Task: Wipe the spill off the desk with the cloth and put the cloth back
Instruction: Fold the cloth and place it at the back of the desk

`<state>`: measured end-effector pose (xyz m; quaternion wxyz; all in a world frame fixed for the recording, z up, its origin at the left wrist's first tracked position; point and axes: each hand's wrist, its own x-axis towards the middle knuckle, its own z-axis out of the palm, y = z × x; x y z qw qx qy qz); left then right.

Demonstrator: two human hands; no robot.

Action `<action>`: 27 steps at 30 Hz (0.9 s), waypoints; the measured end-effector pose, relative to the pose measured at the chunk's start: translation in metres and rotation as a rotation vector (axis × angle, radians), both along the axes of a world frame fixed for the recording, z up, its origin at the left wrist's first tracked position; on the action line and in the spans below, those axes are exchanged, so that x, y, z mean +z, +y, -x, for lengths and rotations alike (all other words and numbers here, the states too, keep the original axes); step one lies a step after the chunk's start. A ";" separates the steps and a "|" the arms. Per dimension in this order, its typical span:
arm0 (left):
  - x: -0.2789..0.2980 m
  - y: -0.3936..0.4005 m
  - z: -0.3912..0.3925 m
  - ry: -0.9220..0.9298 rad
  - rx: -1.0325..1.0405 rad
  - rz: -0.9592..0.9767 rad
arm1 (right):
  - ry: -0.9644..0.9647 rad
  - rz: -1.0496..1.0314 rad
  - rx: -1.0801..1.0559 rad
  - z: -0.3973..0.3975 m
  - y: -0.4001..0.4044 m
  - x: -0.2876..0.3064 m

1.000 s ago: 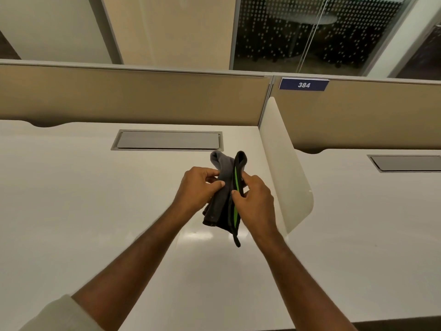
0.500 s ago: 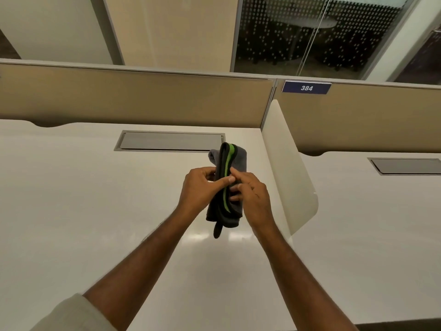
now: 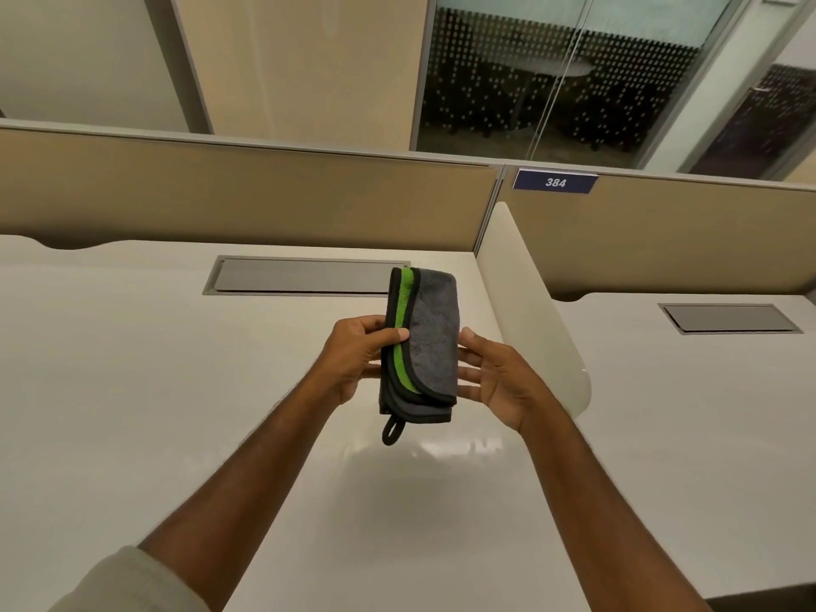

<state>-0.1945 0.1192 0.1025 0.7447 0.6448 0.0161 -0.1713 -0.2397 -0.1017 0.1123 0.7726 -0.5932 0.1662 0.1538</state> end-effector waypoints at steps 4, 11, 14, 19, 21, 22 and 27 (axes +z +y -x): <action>-0.004 0.008 -0.008 0.015 -0.079 0.008 | -0.086 0.045 0.047 -0.009 0.006 0.003; -0.003 0.023 -0.026 -0.034 -0.135 -0.058 | -0.154 0.241 -0.002 -0.019 0.018 0.000; -0.004 0.021 -0.033 -0.060 -0.091 -0.076 | -0.173 0.257 -0.027 -0.022 0.020 0.000; -0.008 0.009 -0.049 -0.071 -0.078 -0.060 | -0.183 0.286 -0.041 -0.036 0.008 0.001; -0.010 0.002 -0.058 -0.066 -0.083 -0.064 | -0.173 0.321 -0.037 -0.045 0.000 0.001; -0.010 -0.002 -0.062 -0.060 -0.084 -0.069 | -0.165 0.334 -0.037 -0.050 -0.004 0.001; -0.010 -0.027 -0.093 -0.035 -0.038 -0.073 | -0.131 0.361 -0.042 -0.087 -0.027 0.002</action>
